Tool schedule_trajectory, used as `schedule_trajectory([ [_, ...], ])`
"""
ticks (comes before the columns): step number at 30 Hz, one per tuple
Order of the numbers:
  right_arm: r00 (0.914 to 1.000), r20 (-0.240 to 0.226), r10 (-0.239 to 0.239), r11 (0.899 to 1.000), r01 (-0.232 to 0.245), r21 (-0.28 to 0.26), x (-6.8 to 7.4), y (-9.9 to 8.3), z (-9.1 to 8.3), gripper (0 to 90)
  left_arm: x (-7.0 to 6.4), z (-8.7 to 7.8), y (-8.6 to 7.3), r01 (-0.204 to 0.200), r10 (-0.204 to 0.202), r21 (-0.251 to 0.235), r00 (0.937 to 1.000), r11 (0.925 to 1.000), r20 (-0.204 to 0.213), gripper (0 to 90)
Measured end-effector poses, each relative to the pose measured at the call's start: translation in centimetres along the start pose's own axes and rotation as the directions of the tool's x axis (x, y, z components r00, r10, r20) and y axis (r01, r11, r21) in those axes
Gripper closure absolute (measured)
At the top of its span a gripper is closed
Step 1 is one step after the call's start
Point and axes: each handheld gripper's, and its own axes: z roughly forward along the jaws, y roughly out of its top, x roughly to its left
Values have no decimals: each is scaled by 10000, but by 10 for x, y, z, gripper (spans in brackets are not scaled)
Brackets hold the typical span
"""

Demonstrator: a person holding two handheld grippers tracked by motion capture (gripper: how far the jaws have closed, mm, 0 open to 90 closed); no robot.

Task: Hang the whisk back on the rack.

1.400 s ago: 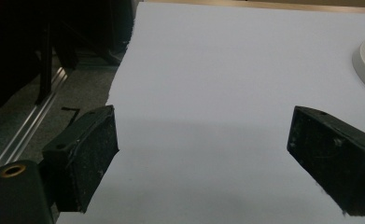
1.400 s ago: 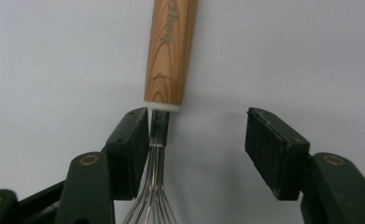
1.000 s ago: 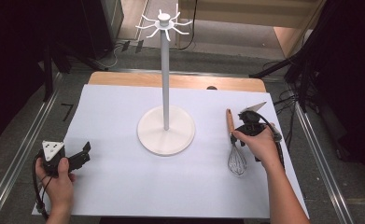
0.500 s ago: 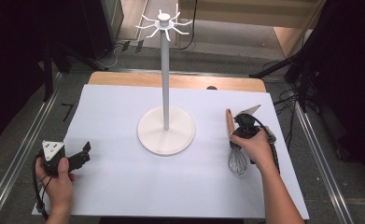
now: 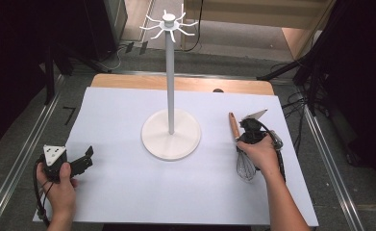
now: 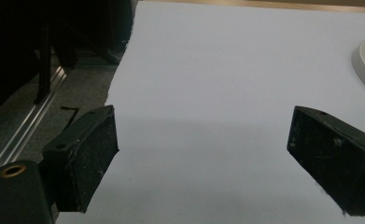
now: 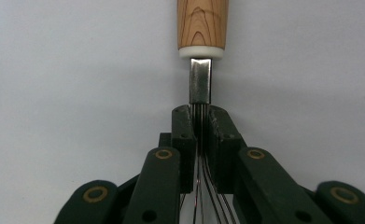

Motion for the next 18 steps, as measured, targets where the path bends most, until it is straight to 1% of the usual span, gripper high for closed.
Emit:
schedule_trajectory([
  [5, 9997, -252, -48, 9979, 31, -646, 1, -2, -7, 839, 0, 0, 0, 8, -8, 2, 10000, 10000, 15, 94],
  [8, 9992, -393, -81, 9934, 35, -1144, 3, -4, -15, 840, 0, 0, 0, 7, -7, 7, 10000, 10000, 17, 94],
  [9, 9983, -549, -183, 9884, 98, -1513, 5, -6, -20, 841, 0, 0, 0, 9, -9, 5, 10000, 10000, 19, 94],
  [10, 9983, -549, -183, 9884, 98, -1513, 5, -6, -20, 841, 0, 0, 0, 11, -11, -11, 10000, 10000, 17, 94],
  [11, 9978, -617, -261, 9856, 154, -1684, 5, -7, -22, 841, 0, 0, 0, 11, -11, 2, 10000, 10000, 15, 94],
  [13, 9965, -688, -477, 9772, 322, -2099, 8, -9, -27, 840, 0, 0, 0, 12, -12, 10, 10000, 10000, 19, 94],
  [14, 9959, -748, -506, 9735, 325, -2263, 10, -10, -29, 840, 0, 0, 0, 14, -14, 34, 10000, 10000, 27, 94],
  [15, 9936, -833, -758, 9613, 507, -2709, 12, -12, -35, 841, 0, 0, 0, 45, -45, 36, 10000, 10000, 15, 94],
  [16, 9936, -833, -758, 9613, 507, -2709, 12, -12, -35, 841, 0, 0, 0, 45, -45, 36, 10000, 10000, 15, 93],
  [17, 9917, -906, -910, 9537, 606, -2947, 13, -13, -38, 840, 0, 0, 0, 38, -38, 39, 10000, 10000, 13, 93],
  [18, 9909, -951, -948, 9472, 604, -3148, 15, -14, -40, 841, 0, 0, 0, 47, -47, 36, 10000, 10000, 10, 94],
])
